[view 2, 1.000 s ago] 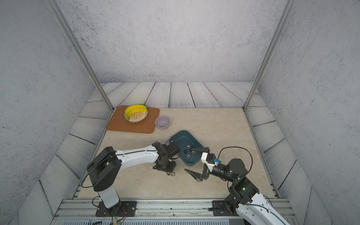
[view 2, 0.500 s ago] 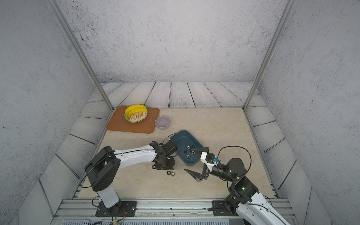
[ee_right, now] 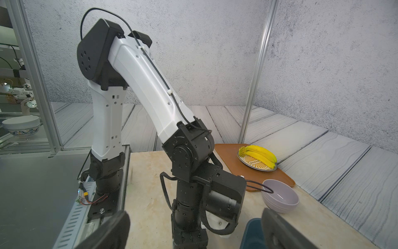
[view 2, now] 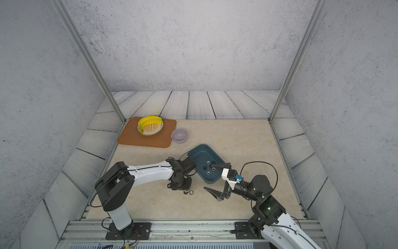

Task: Put the nuts on the desktop into the storage box
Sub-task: Pick up the nut from the center of the board.

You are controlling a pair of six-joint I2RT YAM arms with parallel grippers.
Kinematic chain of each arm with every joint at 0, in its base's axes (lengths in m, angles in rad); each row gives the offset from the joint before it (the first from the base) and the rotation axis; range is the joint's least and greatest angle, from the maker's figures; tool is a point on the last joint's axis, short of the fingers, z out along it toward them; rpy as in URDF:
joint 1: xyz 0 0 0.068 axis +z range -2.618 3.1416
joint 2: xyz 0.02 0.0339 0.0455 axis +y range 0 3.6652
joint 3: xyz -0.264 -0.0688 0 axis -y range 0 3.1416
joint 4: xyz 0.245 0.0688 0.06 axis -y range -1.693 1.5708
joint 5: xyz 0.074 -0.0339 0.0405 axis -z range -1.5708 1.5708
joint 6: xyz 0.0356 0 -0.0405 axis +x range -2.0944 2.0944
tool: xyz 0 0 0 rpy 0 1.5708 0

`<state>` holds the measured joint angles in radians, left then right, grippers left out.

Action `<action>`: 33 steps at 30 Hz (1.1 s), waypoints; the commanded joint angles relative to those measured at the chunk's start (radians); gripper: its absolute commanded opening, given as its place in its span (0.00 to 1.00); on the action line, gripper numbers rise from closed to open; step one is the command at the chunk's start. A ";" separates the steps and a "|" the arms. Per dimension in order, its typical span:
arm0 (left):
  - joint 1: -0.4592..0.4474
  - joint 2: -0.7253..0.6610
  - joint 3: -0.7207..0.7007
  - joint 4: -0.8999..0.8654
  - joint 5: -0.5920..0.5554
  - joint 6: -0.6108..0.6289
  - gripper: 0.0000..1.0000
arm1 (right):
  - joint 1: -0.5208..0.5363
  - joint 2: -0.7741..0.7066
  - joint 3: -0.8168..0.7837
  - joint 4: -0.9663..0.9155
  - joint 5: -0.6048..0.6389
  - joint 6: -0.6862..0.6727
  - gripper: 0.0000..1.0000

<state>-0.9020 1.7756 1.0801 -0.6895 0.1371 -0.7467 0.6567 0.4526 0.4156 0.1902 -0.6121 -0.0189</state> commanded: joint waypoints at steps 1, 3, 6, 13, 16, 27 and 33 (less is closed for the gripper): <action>-0.008 0.008 -0.008 -0.027 0.007 0.012 0.55 | -0.002 0.000 0.029 0.000 -0.015 0.005 0.99; -0.009 0.005 -0.013 -0.030 0.014 0.019 0.55 | -0.003 0.000 0.029 -0.002 -0.015 0.005 0.99; -0.010 -0.001 -0.019 -0.037 0.015 0.028 0.53 | -0.002 0.001 0.028 -0.002 -0.015 0.002 0.99; -0.014 0.018 -0.020 -0.040 0.043 0.044 0.42 | -0.002 0.003 0.028 -0.002 -0.016 0.005 0.99; -0.016 0.024 -0.013 -0.044 0.052 0.049 0.38 | -0.003 0.005 0.028 -0.004 -0.017 0.004 0.99; -0.022 0.000 0.001 -0.075 0.059 0.078 0.26 | -0.003 0.012 0.044 -0.038 0.001 0.016 0.99; -0.017 -0.109 -0.007 -0.049 0.103 0.107 0.22 | -0.002 0.059 0.106 -0.134 0.011 0.047 0.99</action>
<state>-0.9184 1.7359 1.0725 -0.7280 0.2073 -0.6682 0.6567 0.4999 0.4908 0.0971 -0.6075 -0.0013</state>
